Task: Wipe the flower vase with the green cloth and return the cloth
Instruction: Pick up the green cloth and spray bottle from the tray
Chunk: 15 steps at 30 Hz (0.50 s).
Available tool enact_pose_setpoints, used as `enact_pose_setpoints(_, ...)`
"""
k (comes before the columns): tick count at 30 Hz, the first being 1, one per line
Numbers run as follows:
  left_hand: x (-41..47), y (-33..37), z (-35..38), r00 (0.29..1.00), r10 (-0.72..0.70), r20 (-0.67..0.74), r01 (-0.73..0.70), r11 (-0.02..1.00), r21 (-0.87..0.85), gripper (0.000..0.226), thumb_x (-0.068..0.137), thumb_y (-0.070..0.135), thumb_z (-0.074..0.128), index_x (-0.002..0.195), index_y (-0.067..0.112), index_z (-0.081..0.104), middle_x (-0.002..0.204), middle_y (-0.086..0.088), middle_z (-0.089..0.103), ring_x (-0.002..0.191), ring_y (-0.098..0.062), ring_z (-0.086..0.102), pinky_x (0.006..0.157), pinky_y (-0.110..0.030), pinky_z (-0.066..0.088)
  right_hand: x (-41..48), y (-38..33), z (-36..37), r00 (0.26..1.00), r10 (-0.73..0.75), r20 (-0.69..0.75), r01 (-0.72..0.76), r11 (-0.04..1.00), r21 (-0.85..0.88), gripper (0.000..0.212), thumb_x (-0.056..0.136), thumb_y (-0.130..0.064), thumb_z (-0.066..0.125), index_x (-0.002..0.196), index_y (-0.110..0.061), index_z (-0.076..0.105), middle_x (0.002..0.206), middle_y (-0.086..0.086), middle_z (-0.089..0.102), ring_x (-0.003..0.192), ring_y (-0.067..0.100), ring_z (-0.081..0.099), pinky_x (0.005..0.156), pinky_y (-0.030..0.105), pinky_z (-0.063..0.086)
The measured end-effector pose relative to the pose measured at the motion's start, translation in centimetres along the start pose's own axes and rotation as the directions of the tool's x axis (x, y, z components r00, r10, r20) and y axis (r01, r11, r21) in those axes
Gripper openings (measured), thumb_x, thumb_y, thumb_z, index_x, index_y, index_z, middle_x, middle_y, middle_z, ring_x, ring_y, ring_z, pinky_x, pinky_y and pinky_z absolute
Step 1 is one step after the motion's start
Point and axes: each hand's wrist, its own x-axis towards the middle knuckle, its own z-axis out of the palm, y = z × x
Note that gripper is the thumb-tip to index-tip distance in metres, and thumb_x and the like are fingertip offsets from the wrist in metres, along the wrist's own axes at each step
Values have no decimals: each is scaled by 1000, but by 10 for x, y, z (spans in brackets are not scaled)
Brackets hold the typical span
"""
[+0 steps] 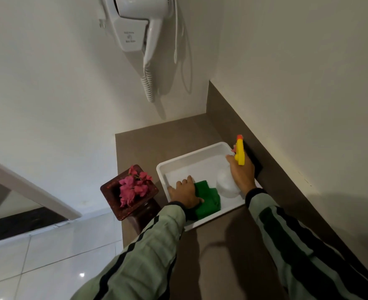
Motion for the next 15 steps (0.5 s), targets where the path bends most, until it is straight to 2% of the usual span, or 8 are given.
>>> enact_pose_setpoints(2,5,1,-4,999,-15,33,14,999,34,72,72,57,74,127,15,54,131,-11,54,127,-34,40,105,-57,30,-5,2,5,999,-1,-54,5,998,65,63,91,-21,50,145,-43,25,131,3,53,115,15,48,100,35,37)
enact_pose_setpoints(5,4,5,-11,1000,-8,28,10,999,-52,64,61,55,82,112,19,66,119,-8,61,119,-33,43,100,-51,33,-4,-9,4,988,-55,-145,72,991,113,57,87,-17,54,139,-37,41,115,2,56,106,16,52,91,30,38)
enact_pose_setpoints(8,-13,7,-17,999,36,33,-29,976,-215,52,63,42,85,105,20,64,112,-7,64,106,-28,52,92,-40,46,-9,-36,-10,974,-91,-208,127,978,167,48,82,-17,57,129,-28,56,102,-3,58,100,20,57,80,24,41)
enact_pose_setpoints(9,-20,8,-21,998,55,26,-46,964,-262,46,65,36,85,100,20,60,107,-6,64,100,-26,55,86,-37,49,-13,-45,-15,970,-124,-211,162,971,175,45,81,-16,58,126,-23,57,103,-4,60,99,20,59,77,23,41)
enact_pose_setpoints(11,-37,9,-30,996,88,-23,-91,949,-301,43,70,30,83,96,20,51,103,-7,63,94,-27,59,81,-39,54,-25,-62,-26,956,-213,-201,244,959,145,42,82,-12,59,123,-20,58,108,-5,62,97,14,58,76,20,41)
enact_pose_setpoints(15,-89,10,-52,977,111,-181,-174,905,-389,56,75,29,81,118,20,45,113,-12,67,101,-31,65,85,-45,57,-66,-95,-47,914,-367,-173,395,902,172,28,80,-23,63,106,-33,63,104,-7,66,98,12,62,78,18,44)
